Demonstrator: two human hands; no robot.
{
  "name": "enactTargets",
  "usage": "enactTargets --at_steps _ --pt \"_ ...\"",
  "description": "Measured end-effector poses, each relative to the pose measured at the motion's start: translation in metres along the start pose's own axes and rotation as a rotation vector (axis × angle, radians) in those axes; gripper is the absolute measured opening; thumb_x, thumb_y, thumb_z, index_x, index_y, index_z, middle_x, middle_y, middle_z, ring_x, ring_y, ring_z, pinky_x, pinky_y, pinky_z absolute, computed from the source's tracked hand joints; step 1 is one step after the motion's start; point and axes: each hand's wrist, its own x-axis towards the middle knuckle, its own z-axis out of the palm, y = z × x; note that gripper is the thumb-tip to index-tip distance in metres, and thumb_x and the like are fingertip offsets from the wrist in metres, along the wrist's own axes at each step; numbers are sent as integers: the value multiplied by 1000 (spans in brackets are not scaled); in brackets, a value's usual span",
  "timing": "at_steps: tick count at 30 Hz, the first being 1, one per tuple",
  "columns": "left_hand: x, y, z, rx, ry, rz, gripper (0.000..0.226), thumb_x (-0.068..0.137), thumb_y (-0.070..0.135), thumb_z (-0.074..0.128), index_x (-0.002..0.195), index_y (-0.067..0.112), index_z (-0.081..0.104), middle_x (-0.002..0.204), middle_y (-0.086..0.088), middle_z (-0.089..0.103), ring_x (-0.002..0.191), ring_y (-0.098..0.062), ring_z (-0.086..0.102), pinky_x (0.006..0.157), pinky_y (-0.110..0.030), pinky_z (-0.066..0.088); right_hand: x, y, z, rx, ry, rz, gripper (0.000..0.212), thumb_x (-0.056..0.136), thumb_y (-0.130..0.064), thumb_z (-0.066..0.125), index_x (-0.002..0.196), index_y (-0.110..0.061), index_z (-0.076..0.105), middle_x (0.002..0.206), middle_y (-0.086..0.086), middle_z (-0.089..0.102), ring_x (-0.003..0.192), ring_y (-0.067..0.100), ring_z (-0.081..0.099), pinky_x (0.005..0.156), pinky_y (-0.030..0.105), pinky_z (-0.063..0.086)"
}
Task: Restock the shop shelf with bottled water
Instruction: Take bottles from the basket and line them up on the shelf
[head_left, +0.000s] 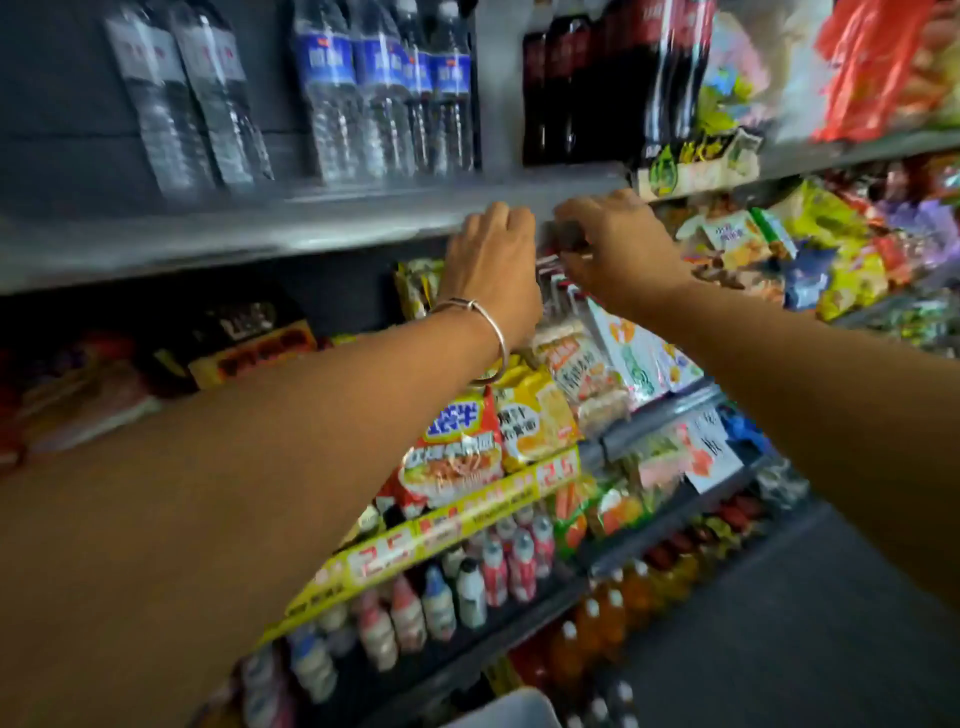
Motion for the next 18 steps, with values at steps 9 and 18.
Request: enactTargets --at_steps 9,18 --pt "-184 -16 163 -102 -433 -79 32 87 9 50 119 6 47 128 -16 44 117 -35 41 92 -45 36 -235 -1 155 109 -496 45 42 70 -10 53 108 4 63 101 29 64 96 46 57 80 44 48" --pt "-380 -53 340 -145 -896 -140 40 88 8 53 126 14 45 132 -9 43 122 -27 41 103 -34 32 -458 -27 327 259 -1212 136 50 90 -20 54 138 -18 42 142 8 43 130 27 40 104 35 35"
